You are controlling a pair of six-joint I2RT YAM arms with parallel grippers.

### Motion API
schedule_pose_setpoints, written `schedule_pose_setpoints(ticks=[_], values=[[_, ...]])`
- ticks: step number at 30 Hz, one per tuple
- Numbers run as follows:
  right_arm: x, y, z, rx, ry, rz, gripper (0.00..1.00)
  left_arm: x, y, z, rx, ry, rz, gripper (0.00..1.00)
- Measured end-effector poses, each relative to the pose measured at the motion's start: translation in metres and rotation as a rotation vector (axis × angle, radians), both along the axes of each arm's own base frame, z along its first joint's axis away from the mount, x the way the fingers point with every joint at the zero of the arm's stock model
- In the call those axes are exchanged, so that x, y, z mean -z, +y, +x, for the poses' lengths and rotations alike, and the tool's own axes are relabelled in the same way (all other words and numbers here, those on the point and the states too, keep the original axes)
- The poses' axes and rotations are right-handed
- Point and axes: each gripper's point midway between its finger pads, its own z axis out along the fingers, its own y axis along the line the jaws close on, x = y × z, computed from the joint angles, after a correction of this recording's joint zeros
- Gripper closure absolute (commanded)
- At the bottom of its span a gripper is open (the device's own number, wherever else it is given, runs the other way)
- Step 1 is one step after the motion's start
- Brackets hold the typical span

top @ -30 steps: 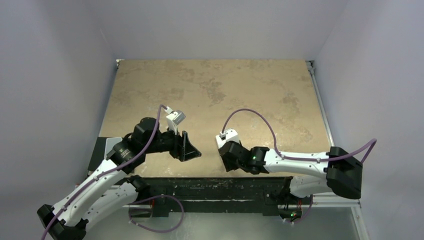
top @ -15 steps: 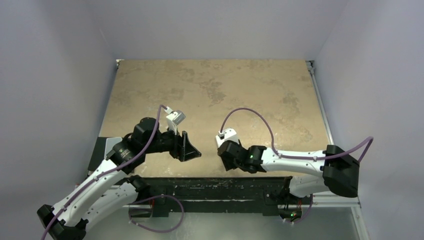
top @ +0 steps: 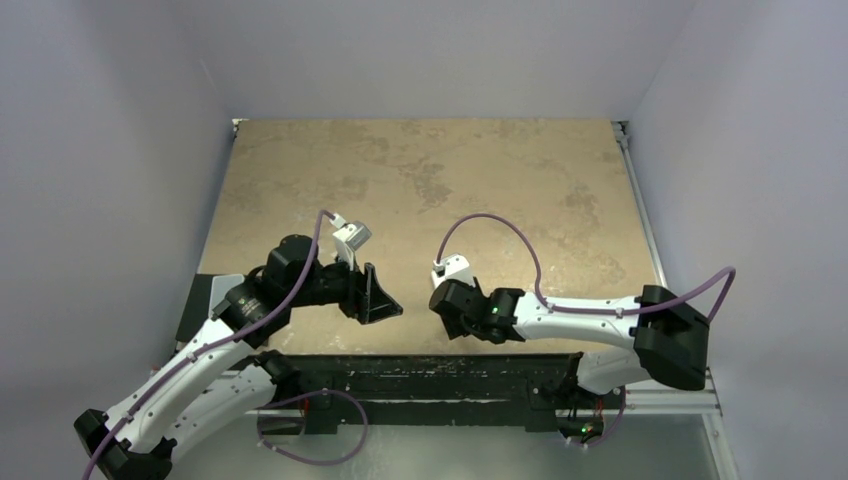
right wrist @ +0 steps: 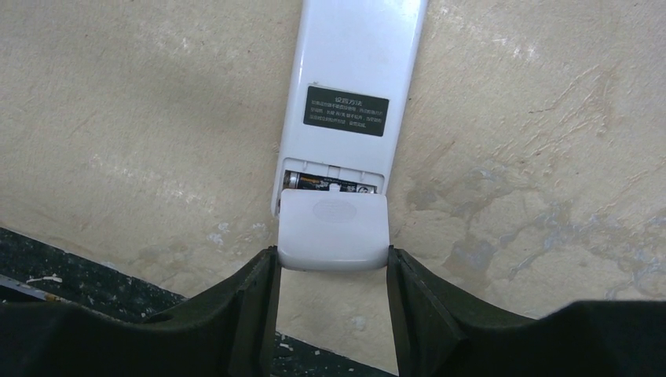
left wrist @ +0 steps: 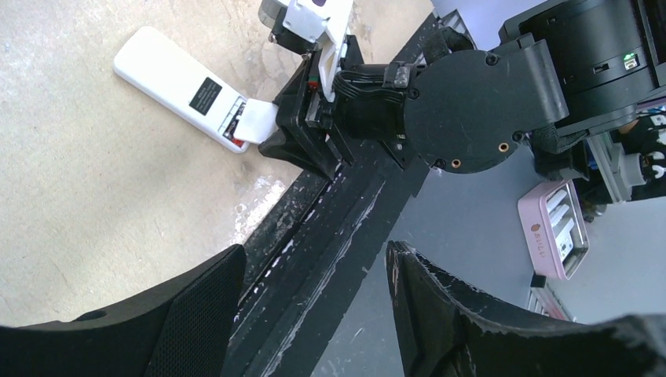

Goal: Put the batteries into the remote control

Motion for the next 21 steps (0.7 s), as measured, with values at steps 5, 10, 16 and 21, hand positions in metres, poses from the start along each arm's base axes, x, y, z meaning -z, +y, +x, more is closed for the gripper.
schedule_pose_setpoints(ticks=[5,10,16,21], values=[[0.0,0.0022,0.001,0.011,0.003,0.003,0.65,-0.0003,-0.0003,-0.001,0.006,0.001,-0.002,0.34],[0.0042,0.0033,0.0016,0.02,0.01,-0.009,0.64,-0.0005,-0.0006,-0.0019,0.013,0.001,-0.003,0.34],[0.0037,0.0038,0.0035,0.039,0.008,-0.014,0.64,-0.0007,-0.0008,-0.0022,0.014,0.001,-0.004,0.34],[0.0019,0.0018,0.006,0.062,0.004,-0.017,0.63,-0.0009,-0.001,-0.003,0.019,0.002,-0.006,0.34]])
